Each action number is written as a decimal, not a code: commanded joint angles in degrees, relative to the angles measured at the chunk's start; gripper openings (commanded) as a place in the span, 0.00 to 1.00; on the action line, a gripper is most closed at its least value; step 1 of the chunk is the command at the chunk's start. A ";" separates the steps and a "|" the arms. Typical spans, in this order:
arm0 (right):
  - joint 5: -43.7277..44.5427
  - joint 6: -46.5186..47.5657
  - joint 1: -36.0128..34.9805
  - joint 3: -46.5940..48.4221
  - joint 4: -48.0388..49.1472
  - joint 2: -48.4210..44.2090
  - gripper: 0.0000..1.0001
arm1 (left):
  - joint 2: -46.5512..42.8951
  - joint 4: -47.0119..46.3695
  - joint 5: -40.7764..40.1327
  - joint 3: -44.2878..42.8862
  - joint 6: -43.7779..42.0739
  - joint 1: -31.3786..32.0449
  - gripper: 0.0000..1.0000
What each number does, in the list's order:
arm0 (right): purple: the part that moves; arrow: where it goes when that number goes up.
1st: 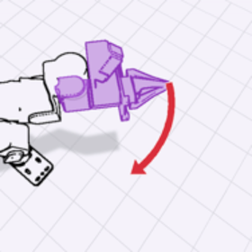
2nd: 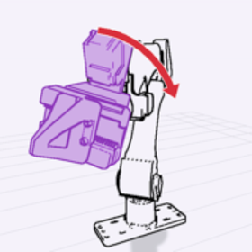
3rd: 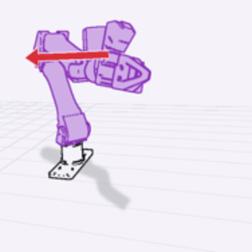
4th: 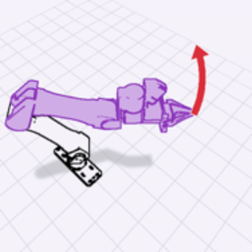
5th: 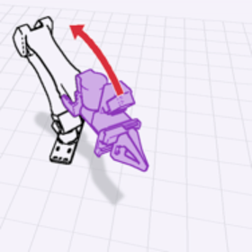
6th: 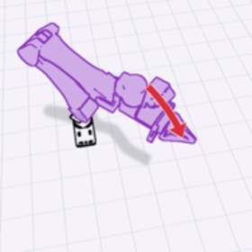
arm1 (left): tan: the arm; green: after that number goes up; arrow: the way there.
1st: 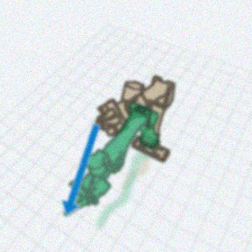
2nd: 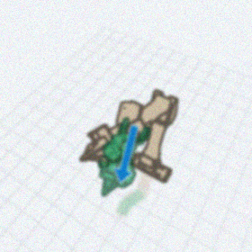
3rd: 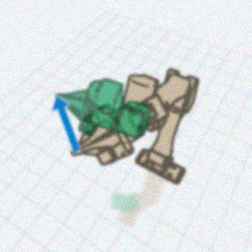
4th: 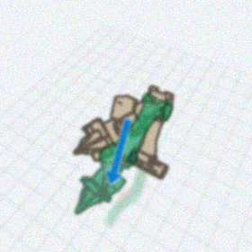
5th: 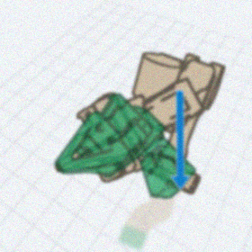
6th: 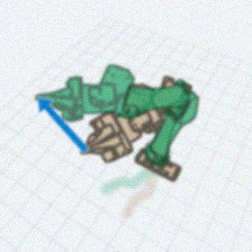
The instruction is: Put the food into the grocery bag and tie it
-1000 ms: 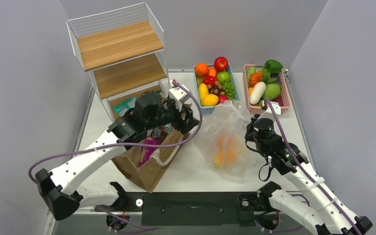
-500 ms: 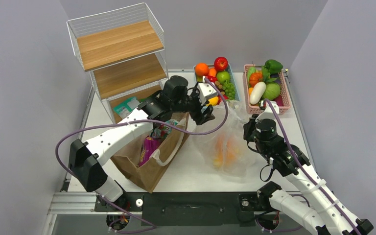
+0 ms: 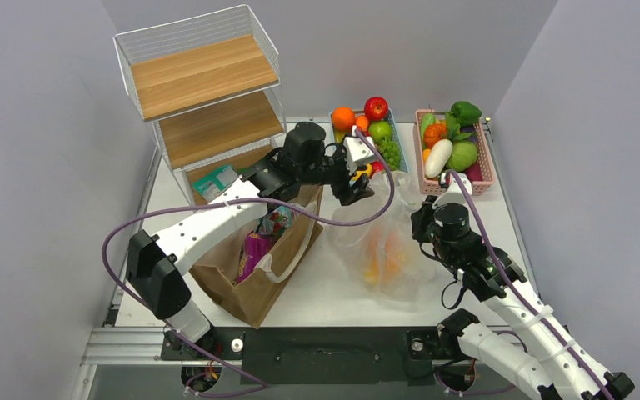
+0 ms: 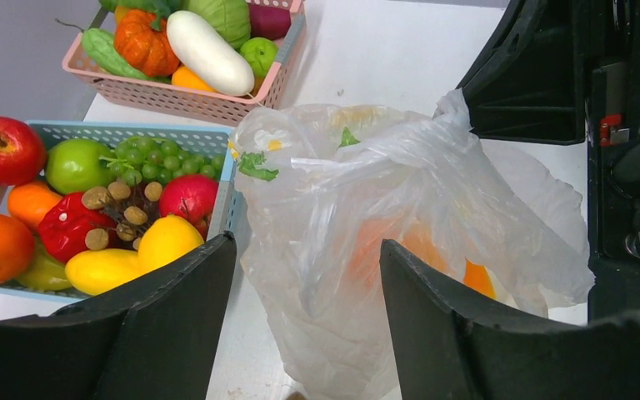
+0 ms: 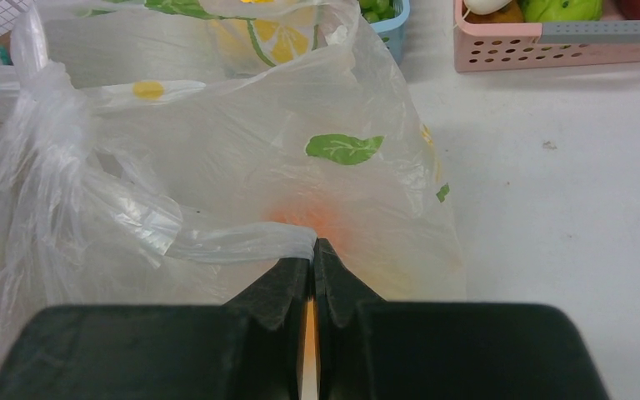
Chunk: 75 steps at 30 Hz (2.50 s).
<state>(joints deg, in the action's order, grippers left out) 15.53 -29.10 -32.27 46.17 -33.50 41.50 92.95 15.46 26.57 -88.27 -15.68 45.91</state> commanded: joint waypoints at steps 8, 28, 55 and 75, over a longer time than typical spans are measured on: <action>-0.17 1.03 0.20 -0.37 2.10 -1.61 0.00 | 3.27 -1.87 3.49 -5.04 -0.08 -0.33 0.55; 9.53 1.10 0.44 3.97 -1.70 0.68 0.00 | 1.99 13.91 3.30 -8.89 9.83 -0.85 0.00; 9.51 -0.18 9.33 1.61 -5.30 4.99 0.00 | -13.49 15.89 -3.45 9.63 27.16 -9.24 0.00; 11.43 -8.31 13.45 -5.60 -3.07 13.37 0.00 | -33.98 4.66 -20.24 35.67 43.36 -11.37 0.00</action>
<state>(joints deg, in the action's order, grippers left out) 6.52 -38.94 -24.29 43.38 -28.38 53.93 64.23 18.04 16.19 -55.16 25.58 38.13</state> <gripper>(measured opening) 0.006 0.014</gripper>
